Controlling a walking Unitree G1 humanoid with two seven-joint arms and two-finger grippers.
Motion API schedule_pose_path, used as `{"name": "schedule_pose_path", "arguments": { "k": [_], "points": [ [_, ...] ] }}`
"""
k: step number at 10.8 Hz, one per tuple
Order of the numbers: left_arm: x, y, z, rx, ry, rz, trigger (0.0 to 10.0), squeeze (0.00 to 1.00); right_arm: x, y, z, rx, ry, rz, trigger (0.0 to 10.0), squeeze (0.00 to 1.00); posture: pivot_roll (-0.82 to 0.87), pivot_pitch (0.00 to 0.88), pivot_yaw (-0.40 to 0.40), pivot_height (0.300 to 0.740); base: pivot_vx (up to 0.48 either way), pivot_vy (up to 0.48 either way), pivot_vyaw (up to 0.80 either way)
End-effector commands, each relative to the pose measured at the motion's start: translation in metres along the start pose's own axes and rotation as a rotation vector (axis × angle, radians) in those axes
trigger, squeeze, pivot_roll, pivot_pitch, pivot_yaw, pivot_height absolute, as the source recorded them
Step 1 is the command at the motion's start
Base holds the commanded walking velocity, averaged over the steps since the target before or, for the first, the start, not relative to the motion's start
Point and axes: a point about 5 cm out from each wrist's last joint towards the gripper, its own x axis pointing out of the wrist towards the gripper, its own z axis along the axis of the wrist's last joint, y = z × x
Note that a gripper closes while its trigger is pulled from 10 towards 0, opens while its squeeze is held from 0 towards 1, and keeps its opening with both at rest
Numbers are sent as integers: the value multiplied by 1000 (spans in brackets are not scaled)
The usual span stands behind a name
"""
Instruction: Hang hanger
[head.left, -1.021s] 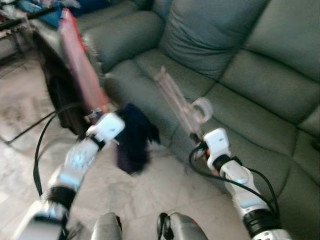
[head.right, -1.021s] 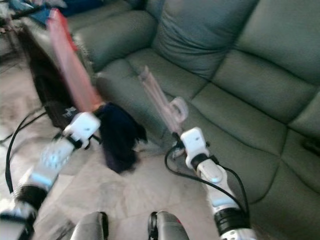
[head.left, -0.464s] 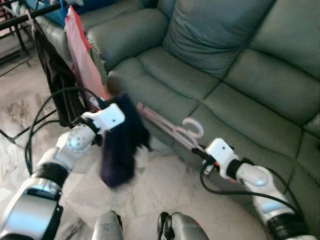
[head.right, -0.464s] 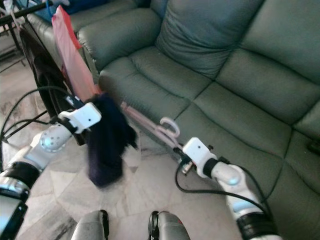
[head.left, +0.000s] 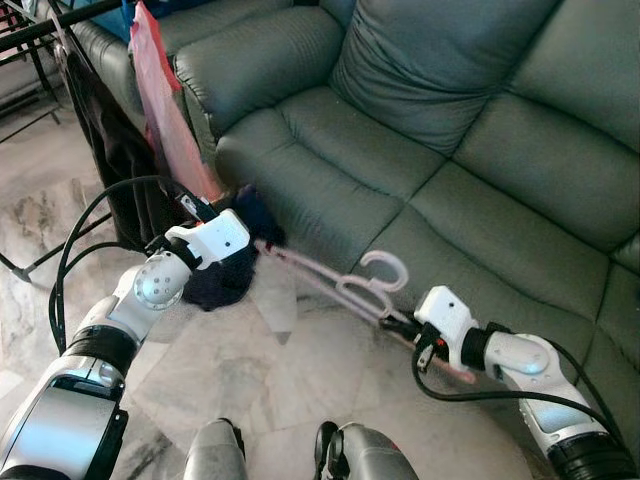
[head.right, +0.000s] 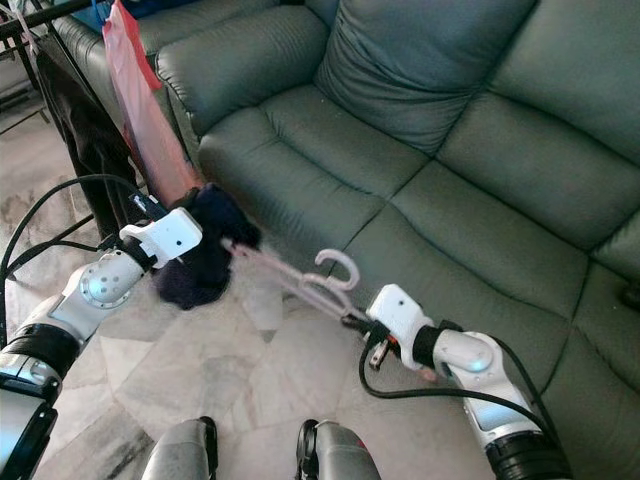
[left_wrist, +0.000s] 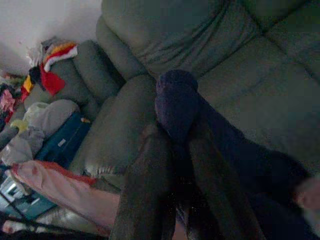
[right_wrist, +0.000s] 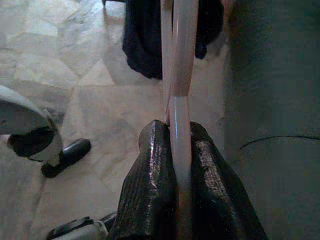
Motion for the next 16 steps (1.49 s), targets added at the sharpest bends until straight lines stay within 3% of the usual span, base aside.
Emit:
{"name": "schedule_pose_path", "arguments": {
  "k": [1,2,3,5,7,8,10,13,16],
  "points": [
    [3,0,12,-29,-86,-19,10000,0,-1,-2,0,-15,10,-15,10000,0,-39,151,-63,740,0,0,0],
    [3,-2,13,-19,-99,-33,10000,0,0,-4,2,-20,3,-31,10000,0,-36,150,-60,740,0,0,0],
    [2,3,1,49,-9,12,10000,0,0,-9,6,-22,-23,-75,10000,0,-39,149,-57,740,0,0,0],
    [1,20,-11,121,94,113,10000,0,-7,2,-13,-11,105,19,10000,0,-45,150,-54,740,0,0,0],
    [3,18,-6,61,57,82,10000,0,-15,6,-24,-5,174,75,10000,0,-42,148,-53,740,0,0,0],
    [4,13,2,65,-3,51,10000,0,-15,-9,-26,-60,191,-31,10000,0,-40,150,-52,740,0,0,0],
    [6,5,14,58,-93,13,10000,0,-12,-20,-18,-113,158,-101,10000,0,-36,151,-53,740,0,0,0],
    [0,-7,9,45,-78,-41,10000,0,-7,-16,-14,-195,147,-85,10000,0,-38,156,-50,740,0,0,0],
    [-3,-12,-3,46,7,-49,10000,0,-16,-11,-25,-159,205,2,10000,0,-49,156,-45,740,0,0,0]
  ]
}}
